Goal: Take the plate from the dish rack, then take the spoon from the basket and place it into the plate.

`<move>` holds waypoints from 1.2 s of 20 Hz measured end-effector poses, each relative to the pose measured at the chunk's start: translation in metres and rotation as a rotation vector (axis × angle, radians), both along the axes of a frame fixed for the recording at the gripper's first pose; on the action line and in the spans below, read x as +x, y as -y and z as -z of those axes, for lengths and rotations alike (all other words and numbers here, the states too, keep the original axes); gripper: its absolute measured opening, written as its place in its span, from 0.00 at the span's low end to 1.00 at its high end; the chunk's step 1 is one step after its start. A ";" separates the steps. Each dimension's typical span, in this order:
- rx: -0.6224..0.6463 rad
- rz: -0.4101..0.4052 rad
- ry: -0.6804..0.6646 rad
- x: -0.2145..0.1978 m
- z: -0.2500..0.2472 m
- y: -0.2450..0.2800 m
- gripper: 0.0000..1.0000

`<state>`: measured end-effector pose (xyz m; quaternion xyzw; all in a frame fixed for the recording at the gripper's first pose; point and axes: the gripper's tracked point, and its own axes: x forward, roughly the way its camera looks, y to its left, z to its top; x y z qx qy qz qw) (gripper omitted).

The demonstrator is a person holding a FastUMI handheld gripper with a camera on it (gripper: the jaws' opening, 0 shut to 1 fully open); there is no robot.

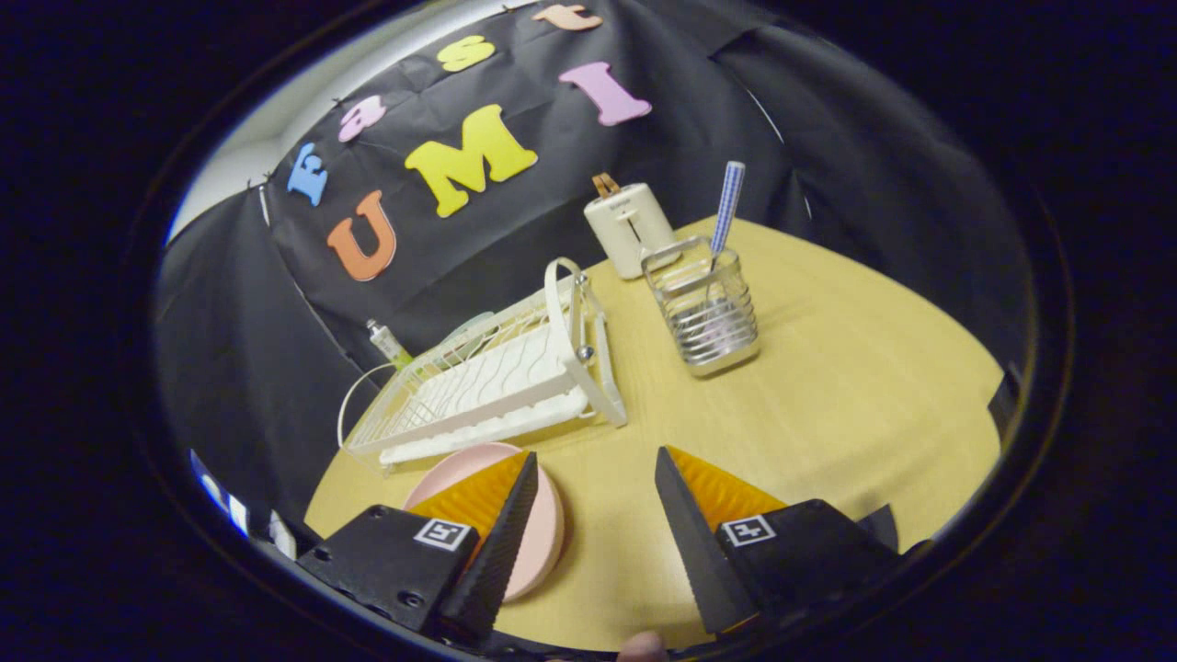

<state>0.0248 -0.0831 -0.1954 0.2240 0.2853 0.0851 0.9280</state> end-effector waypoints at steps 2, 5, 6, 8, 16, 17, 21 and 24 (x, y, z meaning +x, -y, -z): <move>-0.120 0.055 0.094 -0.005 -0.019 0.031 0.91; -0.228 0.125 0.205 -0.009 -0.047 0.069 0.98; -0.248 0.145 0.229 -0.007 -0.053 0.080 0.98; -0.274 0.177 0.271 0.000 -0.061 0.101 0.98; -0.243 0.157 0.275 0.073 -0.051 0.137 0.98; -0.239 0.140 0.275 0.085 -0.049 0.137 0.98; -0.207 0.086 0.260 0.130 -0.038 0.130 0.98; -0.186 0.059 0.243 0.156 -0.031 0.126 0.98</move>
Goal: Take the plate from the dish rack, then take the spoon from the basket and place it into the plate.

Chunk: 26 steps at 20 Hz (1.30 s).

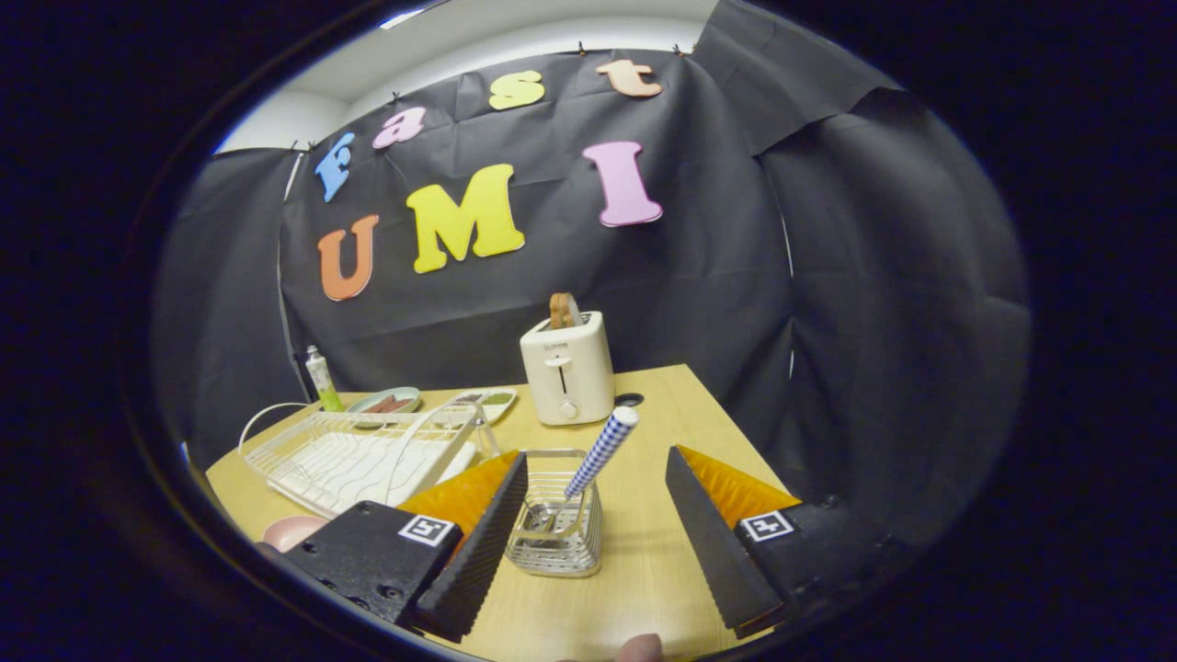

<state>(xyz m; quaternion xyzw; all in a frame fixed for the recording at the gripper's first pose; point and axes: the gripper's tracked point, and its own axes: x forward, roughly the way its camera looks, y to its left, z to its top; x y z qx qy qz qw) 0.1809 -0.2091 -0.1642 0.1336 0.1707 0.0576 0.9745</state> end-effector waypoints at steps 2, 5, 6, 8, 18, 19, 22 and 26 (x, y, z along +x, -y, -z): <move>0.041 -0.014 -0.013 0.015 0.003 -0.004 0.94; 0.074 -0.027 -0.033 0.027 0.009 -0.006 0.83; 0.080 -0.025 -0.031 0.031 0.008 -0.006 0.78; 0.097 -0.020 -0.032 0.034 0.006 -0.004 0.66; 0.179 -0.026 -0.078 0.025 -0.009 -0.023 0.16; 0.158 -0.009 -0.075 0.024 -0.013 -0.021 0.14; 0.110 0.053 -0.045 0.019 -0.035 -0.011 0.11; 0.079 0.160 0.019 0.009 -0.077 0.007 0.10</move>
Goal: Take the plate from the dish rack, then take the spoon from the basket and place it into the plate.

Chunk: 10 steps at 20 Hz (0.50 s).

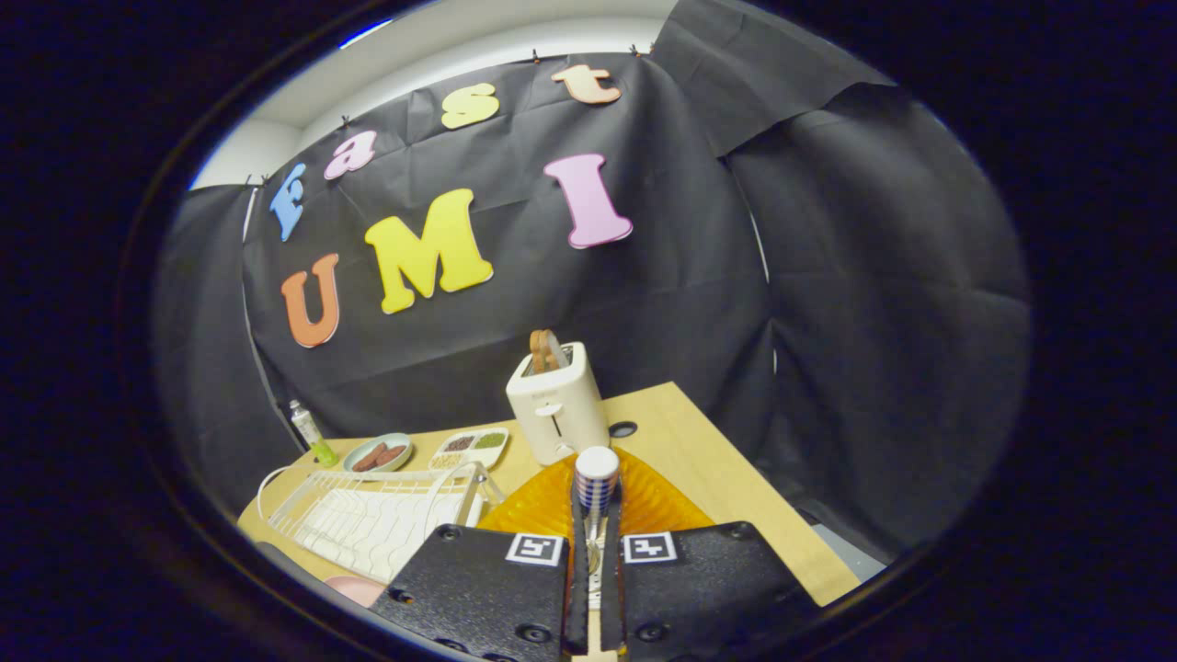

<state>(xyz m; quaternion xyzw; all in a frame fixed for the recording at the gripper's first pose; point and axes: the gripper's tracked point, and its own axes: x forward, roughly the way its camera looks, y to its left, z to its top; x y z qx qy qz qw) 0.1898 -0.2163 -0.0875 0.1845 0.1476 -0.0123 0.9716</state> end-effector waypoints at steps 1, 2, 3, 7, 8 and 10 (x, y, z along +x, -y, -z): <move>0.000 0.020 0.017 -0.007 -0.012 0.001 0.10; -0.002 0.031 0.029 -0.015 -0.022 -0.001 0.10; 0.000 0.034 0.040 -0.024 -0.030 -0.005 0.10; 0.014 0.004 0.063 -0.071 -0.053 -0.043 0.10; 0.016 -0.008 0.069 -0.081 -0.056 -0.056 0.10; 0.020 -0.048 0.070 -0.102 -0.056 -0.087 0.10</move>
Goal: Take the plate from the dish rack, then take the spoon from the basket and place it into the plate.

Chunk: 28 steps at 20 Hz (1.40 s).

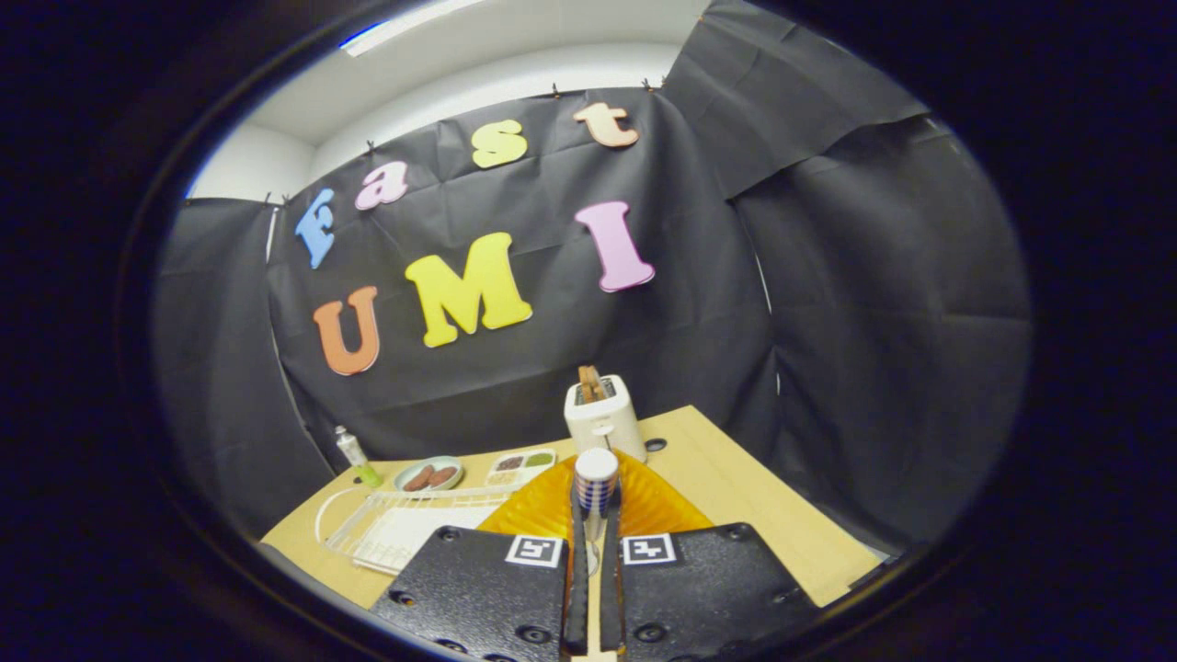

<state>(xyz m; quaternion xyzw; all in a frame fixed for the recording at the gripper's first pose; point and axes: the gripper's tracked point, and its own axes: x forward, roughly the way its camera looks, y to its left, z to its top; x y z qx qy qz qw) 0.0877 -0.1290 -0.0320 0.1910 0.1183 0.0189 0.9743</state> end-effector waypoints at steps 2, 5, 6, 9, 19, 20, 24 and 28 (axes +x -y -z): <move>0.005 -0.042 -0.009 -0.017 0.008 -0.032 0.10; 0.009 -0.086 -0.029 -0.029 0.031 -0.077 0.10; 0.003 -0.098 -0.036 -0.033 0.039 -0.090 0.10; 0.010 -0.119 -0.061 -0.038 0.063 -0.122 0.10; 0.036 -0.211 -0.155 -0.038 0.108 -0.181 0.11; 0.040 -0.224 -0.167 -0.039 0.111 -0.185 0.12; 0.030 -0.222 -0.163 -0.037 0.111 -0.180 0.19; -0.039 -0.180 -0.113 -0.032 0.096 -0.162 0.49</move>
